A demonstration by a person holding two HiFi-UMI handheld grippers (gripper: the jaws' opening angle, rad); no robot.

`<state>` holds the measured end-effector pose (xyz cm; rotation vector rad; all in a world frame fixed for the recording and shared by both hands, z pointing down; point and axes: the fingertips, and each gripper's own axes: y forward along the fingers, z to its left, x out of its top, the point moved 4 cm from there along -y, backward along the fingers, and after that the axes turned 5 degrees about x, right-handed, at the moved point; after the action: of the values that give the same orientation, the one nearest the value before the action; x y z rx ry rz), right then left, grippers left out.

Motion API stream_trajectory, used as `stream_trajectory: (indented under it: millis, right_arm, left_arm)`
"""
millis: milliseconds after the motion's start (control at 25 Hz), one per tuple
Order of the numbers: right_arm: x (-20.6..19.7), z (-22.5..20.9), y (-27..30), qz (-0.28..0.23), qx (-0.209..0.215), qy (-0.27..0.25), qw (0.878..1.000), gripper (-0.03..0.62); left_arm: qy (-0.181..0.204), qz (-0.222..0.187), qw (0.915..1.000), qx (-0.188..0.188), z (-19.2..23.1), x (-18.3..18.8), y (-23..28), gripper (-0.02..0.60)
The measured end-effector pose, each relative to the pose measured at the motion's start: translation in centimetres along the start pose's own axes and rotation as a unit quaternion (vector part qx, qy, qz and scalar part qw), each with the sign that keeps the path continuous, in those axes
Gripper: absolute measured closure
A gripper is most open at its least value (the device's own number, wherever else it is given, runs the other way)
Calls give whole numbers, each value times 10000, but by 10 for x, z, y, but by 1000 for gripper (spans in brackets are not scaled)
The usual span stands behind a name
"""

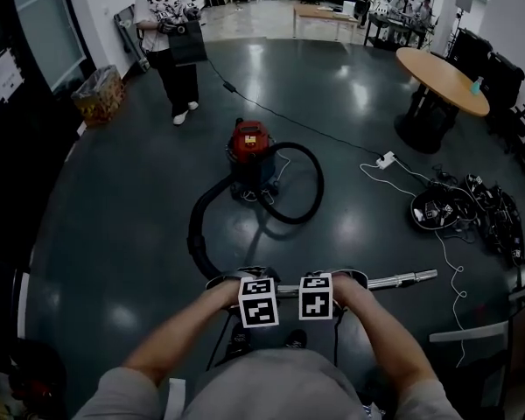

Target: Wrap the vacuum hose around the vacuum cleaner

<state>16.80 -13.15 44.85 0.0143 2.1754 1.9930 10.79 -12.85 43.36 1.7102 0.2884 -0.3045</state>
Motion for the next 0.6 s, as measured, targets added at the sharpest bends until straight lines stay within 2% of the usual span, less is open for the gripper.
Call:
stream_trajectory:
  millis: [80,160,200,280,360,600]
  right_arm:
    - [-10,3,-1,106,37,-77,9999,542]
    - [-19,8,0,206,136,-173,9995,542]
    - [-23,11,3,247,211,-216,9992,542]
    - [-32,19,9,271,393,-287,9984,542]
    - [-40,23,13,210,542,-338,9977,542]
    - [-47,19,15,-82,99,-529,9985,540]
  left_arm:
    - [106,162,9998,20,-6,7,11,354]
    - [23,340,9994,-86,-12,10,22,359]
    - [-68,385,9990,-201,-16,12,27,409]
    - [-162,392,9982,-428,-26,19,35,451]
    - [-207,415,9976,-505,-31,26,38,460]
    - [-639,542,9937,-743,-34,35,38,459]
